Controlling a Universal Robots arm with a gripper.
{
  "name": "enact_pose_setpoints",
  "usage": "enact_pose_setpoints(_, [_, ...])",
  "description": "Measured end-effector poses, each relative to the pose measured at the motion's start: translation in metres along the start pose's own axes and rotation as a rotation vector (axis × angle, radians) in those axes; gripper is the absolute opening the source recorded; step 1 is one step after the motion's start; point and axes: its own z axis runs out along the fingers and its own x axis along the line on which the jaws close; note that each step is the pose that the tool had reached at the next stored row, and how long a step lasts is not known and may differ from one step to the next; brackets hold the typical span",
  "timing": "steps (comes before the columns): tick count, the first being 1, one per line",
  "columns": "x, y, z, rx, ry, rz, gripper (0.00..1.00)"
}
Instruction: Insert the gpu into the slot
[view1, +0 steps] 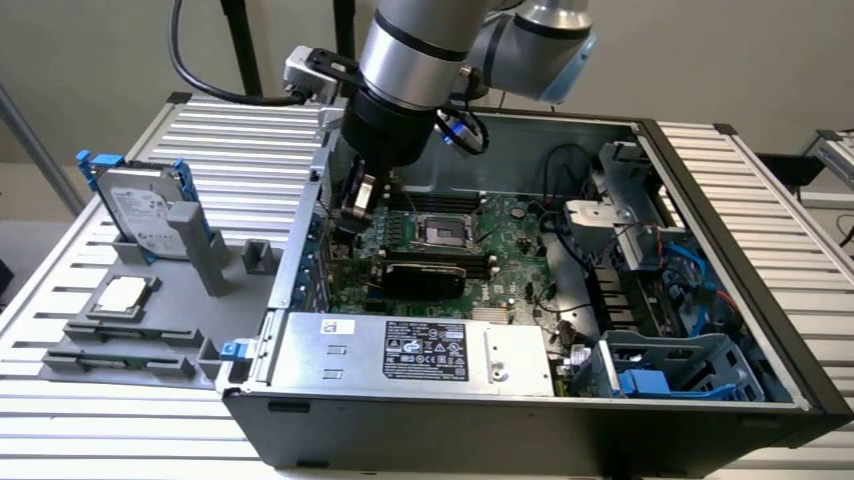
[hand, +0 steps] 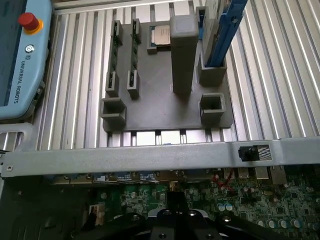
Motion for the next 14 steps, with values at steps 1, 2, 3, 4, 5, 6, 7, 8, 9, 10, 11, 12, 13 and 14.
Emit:
enact_pose_setpoints(1, [0.0, -0.0001, 0.0, 0.0187, -0.0025, 0.001, 0.11])
enact_pose_setpoints(2, [0.0, -0.0002, -0.0001, 0.0358, -0.0048, 0.002, 0.11])
enact_pose_setpoints(3, [0.0, -0.0003, -0.0001, 0.0529, -0.0075, 0.002, 0.11])
enact_pose_setpoints(4, [0.0, -0.0004, -0.0001, 0.0699, -0.0097, 0.003, 0.11])
enact_pose_setpoints(5, [0.0, -0.0005, -0.0002, 0.0869, -0.0123, 0.004, 0.11])
enact_pose_setpoints(6, [0.0, -0.0006, -0.0002, 0.1042, -0.0147, 0.004, 0.11])
enact_pose_setpoints(7, [0.0, -0.0008, -0.0003, 0.1214, -0.0172, 0.005, 0.11])
enact_pose_setpoints(8, [-0.0001, -0.0011, -0.0004, 0.1387, -0.0197, 0.006, 0.11])
enact_pose_setpoints(9, [-0.0001, -0.0016, -0.0005, 0.1546, -0.0221, 0.007, 0.11])
enact_pose_setpoints(10, [-0.0002, -0.0023, -0.0007, 0.1704, -0.0247, 0.007, 0.11])
enact_pose_setpoints(11, [-0.0002, -0.0032, -0.001, 0.186, -0.027, 0.008, 0.11])
enact_pose_setpoints(12, [-0.0003, -0.0043, -0.0014, 0.2017, -0.0291, 0.008, 0.11])
enact_pose_setpoints(13, [-0.0003, -0.0056, -0.0018, 0.2174, -0.031, 0.009, 0.11])
enact_pose_setpoints(14, [-0.0004, -0.0071, -0.0023, 0.2339, -0.0329, 0.01, 0.11])
